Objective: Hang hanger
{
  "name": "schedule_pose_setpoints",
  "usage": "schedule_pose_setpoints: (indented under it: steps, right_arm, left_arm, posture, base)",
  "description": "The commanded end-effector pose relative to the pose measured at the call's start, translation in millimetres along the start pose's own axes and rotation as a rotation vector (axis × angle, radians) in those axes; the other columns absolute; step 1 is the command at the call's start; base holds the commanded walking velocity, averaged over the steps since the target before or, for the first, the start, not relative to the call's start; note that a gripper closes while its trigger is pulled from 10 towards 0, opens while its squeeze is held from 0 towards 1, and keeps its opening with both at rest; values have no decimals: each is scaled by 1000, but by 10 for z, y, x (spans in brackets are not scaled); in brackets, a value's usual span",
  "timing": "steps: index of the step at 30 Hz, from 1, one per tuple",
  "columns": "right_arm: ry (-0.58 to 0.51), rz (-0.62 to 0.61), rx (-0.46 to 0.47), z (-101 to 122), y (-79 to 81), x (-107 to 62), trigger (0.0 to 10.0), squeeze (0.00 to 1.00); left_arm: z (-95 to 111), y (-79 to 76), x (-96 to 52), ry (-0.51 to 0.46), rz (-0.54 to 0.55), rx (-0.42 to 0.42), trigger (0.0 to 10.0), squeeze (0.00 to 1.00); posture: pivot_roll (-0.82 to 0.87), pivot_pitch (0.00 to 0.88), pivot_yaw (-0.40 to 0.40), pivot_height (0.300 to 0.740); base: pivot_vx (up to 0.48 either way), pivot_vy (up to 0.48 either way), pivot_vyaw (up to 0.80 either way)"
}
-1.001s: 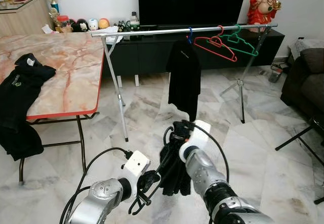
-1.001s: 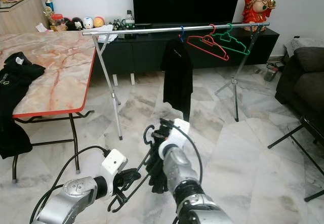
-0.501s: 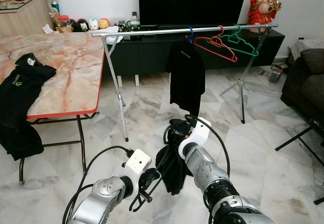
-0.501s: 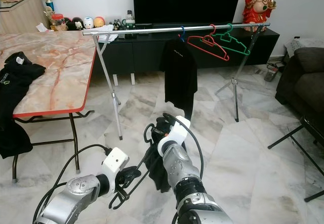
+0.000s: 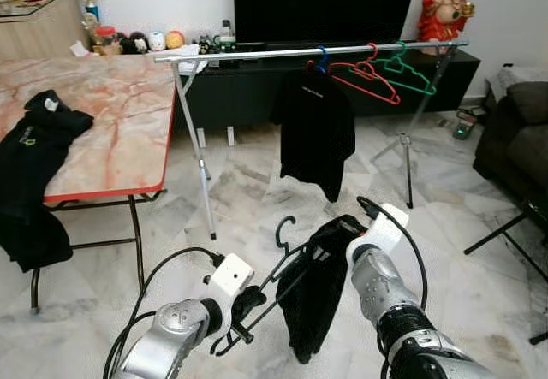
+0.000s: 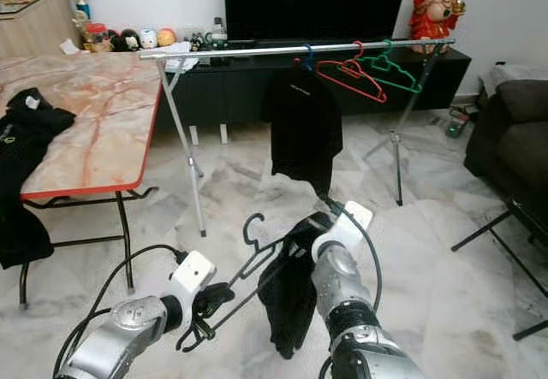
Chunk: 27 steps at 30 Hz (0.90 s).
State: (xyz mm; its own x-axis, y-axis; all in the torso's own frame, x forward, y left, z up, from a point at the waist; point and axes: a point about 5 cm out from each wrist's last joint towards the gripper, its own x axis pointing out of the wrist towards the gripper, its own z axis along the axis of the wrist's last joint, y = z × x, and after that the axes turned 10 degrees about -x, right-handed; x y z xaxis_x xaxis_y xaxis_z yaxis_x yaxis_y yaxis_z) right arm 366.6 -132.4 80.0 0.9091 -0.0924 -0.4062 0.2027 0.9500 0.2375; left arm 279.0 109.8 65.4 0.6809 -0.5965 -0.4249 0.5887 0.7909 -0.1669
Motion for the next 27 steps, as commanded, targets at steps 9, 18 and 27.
schedule_pose_setpoints:
  steps: [9,18,27]
  right_arm:
    - [-12,-72,23,-57,17,-21,10000,0]
    - [-59,-139,18,85,-137,5,10000,0]
    - [32,119,38,-113,357,-56,10000,0]
  left_arm:
    - [163,47,-54,-77,28,25,10000,0]
    - [166,104,-100,-90,57,28,10000,0]
    - [183,-31,-29,-107,-5,11,10000,0]
  posture:
    - [151,0,-31,740]
    - [147,0,-31,740]
    - [139,0,-28,740]
  base:
    - [0,0,0]
    - [0,0,0]
    - [0,0,0]
